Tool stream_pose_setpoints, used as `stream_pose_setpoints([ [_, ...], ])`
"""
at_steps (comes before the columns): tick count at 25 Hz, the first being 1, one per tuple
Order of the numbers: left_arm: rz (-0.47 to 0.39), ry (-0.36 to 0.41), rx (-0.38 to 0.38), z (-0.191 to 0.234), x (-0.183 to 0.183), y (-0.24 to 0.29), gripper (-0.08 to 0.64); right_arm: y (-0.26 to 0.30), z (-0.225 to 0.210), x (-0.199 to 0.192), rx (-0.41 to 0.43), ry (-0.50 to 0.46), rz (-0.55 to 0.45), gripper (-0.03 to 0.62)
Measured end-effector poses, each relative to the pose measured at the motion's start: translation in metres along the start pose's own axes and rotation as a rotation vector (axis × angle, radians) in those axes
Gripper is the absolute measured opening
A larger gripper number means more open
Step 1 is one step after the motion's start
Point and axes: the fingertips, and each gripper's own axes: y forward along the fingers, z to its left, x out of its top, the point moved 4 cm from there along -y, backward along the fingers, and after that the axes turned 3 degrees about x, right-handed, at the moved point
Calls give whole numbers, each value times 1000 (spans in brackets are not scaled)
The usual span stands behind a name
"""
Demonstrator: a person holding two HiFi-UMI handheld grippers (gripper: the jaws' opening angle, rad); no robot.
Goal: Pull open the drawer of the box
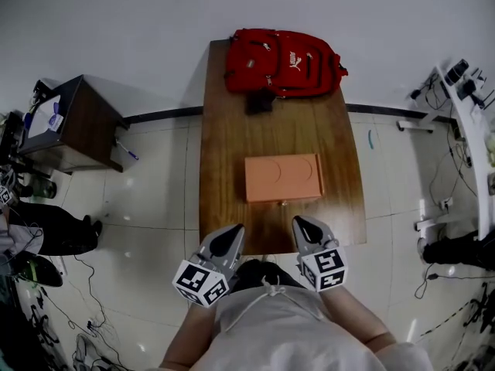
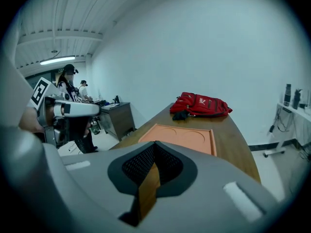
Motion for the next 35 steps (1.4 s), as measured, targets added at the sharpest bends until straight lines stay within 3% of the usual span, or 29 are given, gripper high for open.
stream_pose_setpoints([
  [4, 25, -9, -12, 14, 1, 9, 5, 15, -6, -8, -76, 7, 58, 8],
  [14, 74, -61, -33, 52, -30, 38, 5, 71, -26, -63, -118, 100, 231, 68],
  [24, 132, -102, -6, 68, -62, 39, 5, 104, -39, -81, -151, 154, 270, 81],
  [35, 151, -105, -14, 71, -61, 39, 5, 110, -41, -87, -156, 223, 278, 77],
])
